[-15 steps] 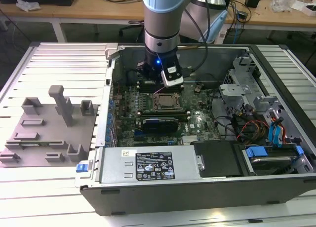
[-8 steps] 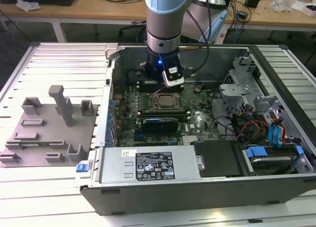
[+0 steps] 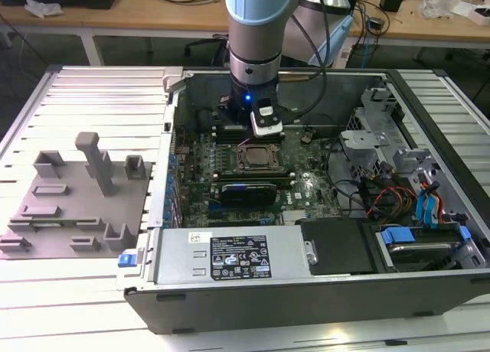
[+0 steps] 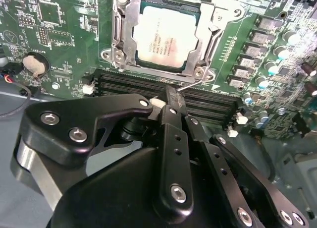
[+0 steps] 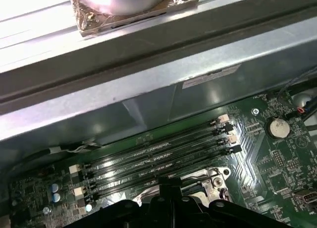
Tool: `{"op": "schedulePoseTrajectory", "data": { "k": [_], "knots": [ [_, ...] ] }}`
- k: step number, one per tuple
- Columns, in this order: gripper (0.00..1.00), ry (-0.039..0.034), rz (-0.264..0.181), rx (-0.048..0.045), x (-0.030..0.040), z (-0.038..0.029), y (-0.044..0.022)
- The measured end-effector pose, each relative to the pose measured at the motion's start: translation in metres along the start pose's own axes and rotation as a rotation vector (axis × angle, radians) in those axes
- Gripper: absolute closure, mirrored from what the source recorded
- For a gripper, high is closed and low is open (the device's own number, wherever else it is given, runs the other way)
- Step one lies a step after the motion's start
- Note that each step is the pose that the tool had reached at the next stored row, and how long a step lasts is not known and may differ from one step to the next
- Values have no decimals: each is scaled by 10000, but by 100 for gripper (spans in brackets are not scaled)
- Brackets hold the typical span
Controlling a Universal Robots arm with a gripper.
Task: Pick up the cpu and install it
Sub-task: 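Install the first cpu locking lever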
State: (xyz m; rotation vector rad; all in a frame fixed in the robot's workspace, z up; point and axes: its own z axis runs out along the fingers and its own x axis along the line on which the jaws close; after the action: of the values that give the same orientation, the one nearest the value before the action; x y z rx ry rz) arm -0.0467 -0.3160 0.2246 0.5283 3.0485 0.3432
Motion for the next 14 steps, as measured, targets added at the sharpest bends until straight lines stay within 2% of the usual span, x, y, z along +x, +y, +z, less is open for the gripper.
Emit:
{"op": "schedulePoseTrajectory", "data": {
  "k": [9, 14],
  "knots": [
    [89, -97, 430, -4, 24, 40, 65],
    [89, -159, 703, -6, 1, 67, 73]
  ]
}}
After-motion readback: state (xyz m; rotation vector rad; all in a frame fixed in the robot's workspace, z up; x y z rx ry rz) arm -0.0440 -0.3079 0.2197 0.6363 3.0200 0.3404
